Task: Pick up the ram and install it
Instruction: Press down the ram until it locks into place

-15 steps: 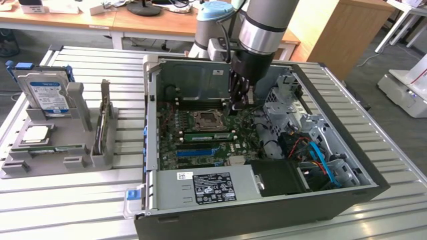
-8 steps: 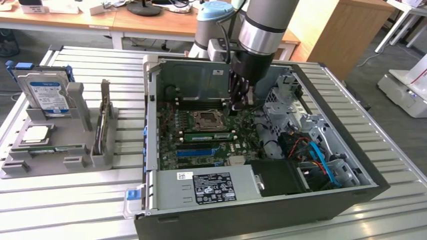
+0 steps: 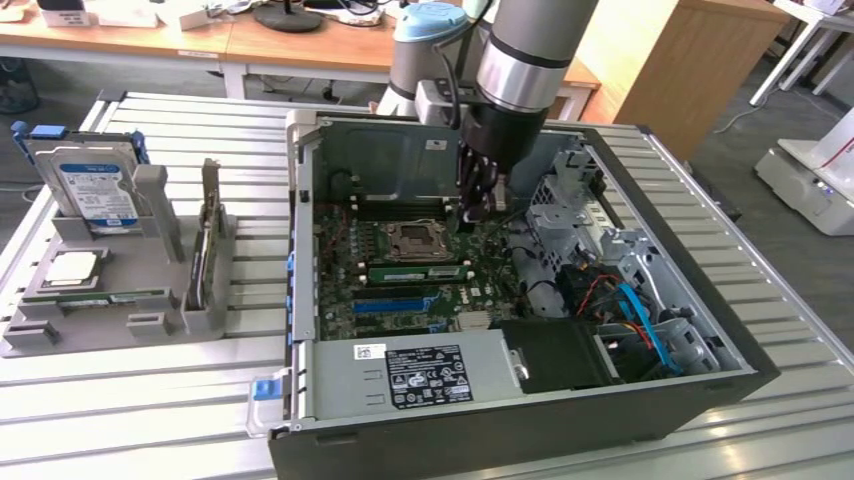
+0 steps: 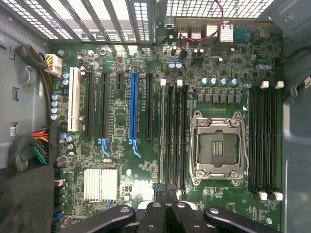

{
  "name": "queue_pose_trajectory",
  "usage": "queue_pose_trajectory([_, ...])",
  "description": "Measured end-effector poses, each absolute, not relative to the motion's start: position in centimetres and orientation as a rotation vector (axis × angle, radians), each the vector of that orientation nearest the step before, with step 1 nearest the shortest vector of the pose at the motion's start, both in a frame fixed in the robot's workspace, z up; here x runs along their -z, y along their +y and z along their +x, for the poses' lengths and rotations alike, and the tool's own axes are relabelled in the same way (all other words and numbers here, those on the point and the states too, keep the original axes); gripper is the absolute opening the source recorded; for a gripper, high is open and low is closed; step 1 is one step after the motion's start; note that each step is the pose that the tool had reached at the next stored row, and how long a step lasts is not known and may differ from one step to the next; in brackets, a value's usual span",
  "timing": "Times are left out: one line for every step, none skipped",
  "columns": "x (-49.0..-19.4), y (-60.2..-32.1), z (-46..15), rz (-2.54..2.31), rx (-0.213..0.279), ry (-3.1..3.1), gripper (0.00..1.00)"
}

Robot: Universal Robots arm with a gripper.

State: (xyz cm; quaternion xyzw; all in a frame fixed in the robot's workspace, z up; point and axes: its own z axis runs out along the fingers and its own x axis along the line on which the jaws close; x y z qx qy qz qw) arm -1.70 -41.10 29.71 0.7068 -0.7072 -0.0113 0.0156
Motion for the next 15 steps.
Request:
queue_pose_trajectory([-29.67,-41.1,-1.7,2.199,0.035,-2.2,0.11])
queue_pose_trajectory([-29.62,-41.1,-1.7,2.199,0.035,-2.2,0.11])
queue_pose_trajectory([-29.57,-41.1,-1.7,2.199,0.035,-2.2,0.11])
queue_pose_trajectory([-29.51,-41.1,-1.7,2.199,0.035,-2.2,0.11])
queue_pose_trajectory([-29.45,-41.1,-1.7,2.199,0.035,-2.2,0.11])
queue_pose_trajectory([-29.39,-41.1,-1.7,2.199,0.035,-2.2,0.11])
queue_pose_trajectory([-29.33,-41.1,-1.7,2.199,0.035,-2.2,0.11])
queue_pose_trajectory([-29.26,-41.1,-1.7,2.199,0.035,-2.2,0.11])
queue_pose_trajectory([-29.19,-41.1,-1.7,2.199,0.035,-2.2,0.11])
queue_pose_trajectory([-29.12,-41.1,-1.7,2.199,0.035,-2.2,0.11])
queue_pose_trajectory([-29.06,-41.1,-1.7,2.199,0.035,-2.2,0.11])
queue_pose_trajectory([-28.99,-41.1,-1.7,2.199,0.035,-2.2,0.11])
queue_pose_trajectory([-28.93,-41.1,-1.7,2.199,0.035,-2.2,0.11])
queue_pose_trajectory([-28.86,-41.1,-1.7,2.199,0.035,-2.2,0.11])
queue_pose_trajectory([-28.79,-41.1,-1.7,2.199,0.035,-2.2,0.11])
